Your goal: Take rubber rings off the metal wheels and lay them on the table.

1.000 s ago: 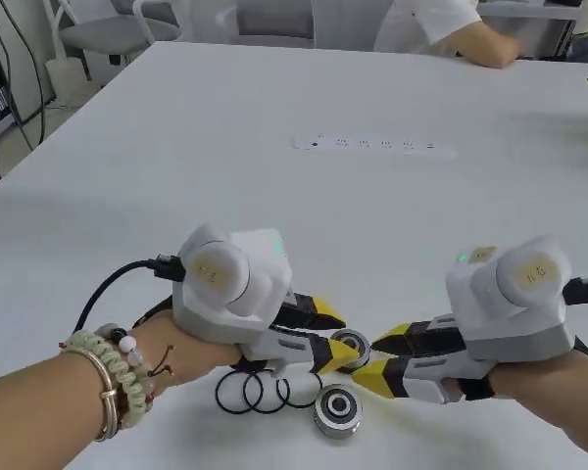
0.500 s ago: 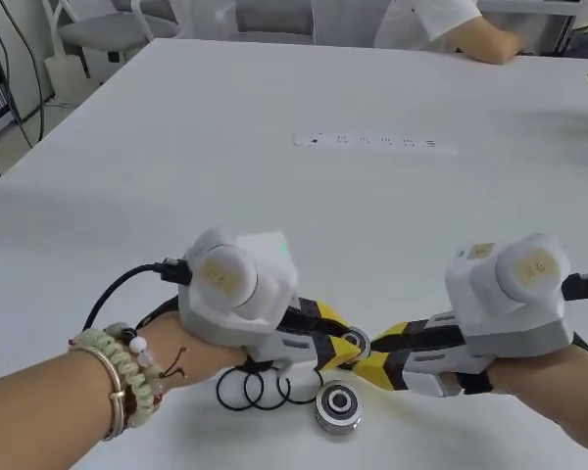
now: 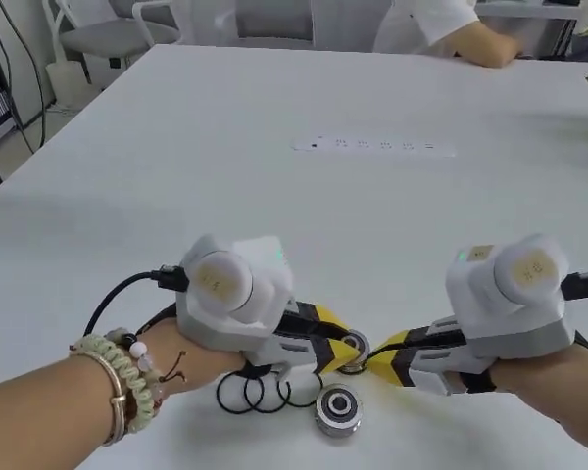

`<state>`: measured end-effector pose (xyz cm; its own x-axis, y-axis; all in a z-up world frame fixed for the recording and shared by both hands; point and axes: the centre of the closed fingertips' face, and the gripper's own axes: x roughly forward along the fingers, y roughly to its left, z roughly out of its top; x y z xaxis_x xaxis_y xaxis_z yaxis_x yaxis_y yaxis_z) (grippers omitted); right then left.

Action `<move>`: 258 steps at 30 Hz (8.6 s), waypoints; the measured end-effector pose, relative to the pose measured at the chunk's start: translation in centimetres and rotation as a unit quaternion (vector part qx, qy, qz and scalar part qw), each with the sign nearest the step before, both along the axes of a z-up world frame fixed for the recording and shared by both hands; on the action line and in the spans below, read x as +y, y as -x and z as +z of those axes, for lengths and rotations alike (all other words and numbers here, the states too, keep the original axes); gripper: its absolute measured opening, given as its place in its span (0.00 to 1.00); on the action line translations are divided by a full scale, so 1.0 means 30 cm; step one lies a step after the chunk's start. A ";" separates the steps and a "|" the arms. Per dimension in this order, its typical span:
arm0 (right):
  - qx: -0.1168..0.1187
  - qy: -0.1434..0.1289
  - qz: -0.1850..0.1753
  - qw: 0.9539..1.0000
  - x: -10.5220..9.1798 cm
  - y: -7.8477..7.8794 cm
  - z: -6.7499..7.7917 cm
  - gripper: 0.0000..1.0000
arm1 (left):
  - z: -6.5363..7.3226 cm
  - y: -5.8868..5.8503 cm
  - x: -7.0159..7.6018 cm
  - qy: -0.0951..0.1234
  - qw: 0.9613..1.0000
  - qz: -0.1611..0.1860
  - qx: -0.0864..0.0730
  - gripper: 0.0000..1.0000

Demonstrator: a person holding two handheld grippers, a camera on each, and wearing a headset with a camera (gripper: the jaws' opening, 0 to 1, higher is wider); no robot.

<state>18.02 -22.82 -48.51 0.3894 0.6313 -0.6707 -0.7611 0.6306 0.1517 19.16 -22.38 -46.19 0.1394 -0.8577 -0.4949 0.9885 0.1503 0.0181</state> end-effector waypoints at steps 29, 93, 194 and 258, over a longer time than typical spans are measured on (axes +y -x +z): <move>0.181 -0.214 -0.201 0.939 -0.027 -0.021 0.053 0.00 | 0.003 -0.001 -0.005 0.001 1.000 0.005 -0.005 0.07; 0.182 -0.198 -0.195 0.943 -0.001 -0.016 0.073 0.00 | 0.003 0.009 -0.009 -0.004 1.000 0.004 0.008 0.11; 0.045 -0.227 -0.188 0.955 -0.066 -0.083 0.363 0.00 | 0.324 0.150 0.520 0.014 0.991 0.133 -0.018 0.84; 0.072 -0.093 -0.085 0.989 0.148 0.008 0.087 0.00 | 0.224 0.215 0.489 0.028 0.987 0.153 0.036 0.81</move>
